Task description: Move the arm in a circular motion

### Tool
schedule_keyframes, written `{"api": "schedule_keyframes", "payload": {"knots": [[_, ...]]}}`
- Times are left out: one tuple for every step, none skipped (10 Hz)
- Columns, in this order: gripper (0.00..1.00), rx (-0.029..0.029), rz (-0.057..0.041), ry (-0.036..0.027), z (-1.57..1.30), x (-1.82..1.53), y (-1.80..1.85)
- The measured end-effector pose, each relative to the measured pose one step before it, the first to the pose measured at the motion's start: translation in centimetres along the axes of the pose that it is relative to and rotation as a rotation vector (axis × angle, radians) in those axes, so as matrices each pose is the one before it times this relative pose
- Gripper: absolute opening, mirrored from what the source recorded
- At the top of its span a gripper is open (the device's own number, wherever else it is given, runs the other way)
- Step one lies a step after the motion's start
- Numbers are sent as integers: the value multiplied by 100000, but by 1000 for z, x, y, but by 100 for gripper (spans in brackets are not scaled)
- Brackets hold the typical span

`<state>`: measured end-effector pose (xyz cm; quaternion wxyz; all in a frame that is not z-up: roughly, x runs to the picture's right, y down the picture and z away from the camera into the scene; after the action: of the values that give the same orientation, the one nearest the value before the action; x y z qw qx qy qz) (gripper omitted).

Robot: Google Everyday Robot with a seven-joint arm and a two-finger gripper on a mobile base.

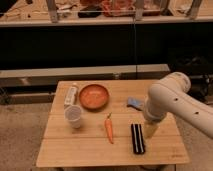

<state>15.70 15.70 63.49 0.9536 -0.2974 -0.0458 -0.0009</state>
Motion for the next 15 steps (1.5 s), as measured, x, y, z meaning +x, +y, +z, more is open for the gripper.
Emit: {"api": "schedule_keyframes", "payload": {"knots": [[80,171,-5084,-1159,-318,-2723,83],[80,95,-3627,-967,-140,-1781,-125],[80,124,-3273,-947,-80,-1595,-371],[80,-158,-6172,-1831,122,-2823,-1073],[80,-318,-4518,-1023,217,-1825,-939],[80,131,-5980,-852,256,-2051,-1667],[80,-177,-4857,-440,248,-1150,-1736],[80,78,-4038,-372,203,-483,-2466],[80,44,-2404,-23,161,309,-2127],[80,-87,-954,-31,99,304,-1091],[80,66,-1500,97,306,1057,-2812],[80,-134,-484,-210,284,611,-1536],[80,-332,-306,69,367,685,-1428],[80,-677,459,296,513,1116,-1523],[80,-692,1312,861,654,1549,-1677]]}}
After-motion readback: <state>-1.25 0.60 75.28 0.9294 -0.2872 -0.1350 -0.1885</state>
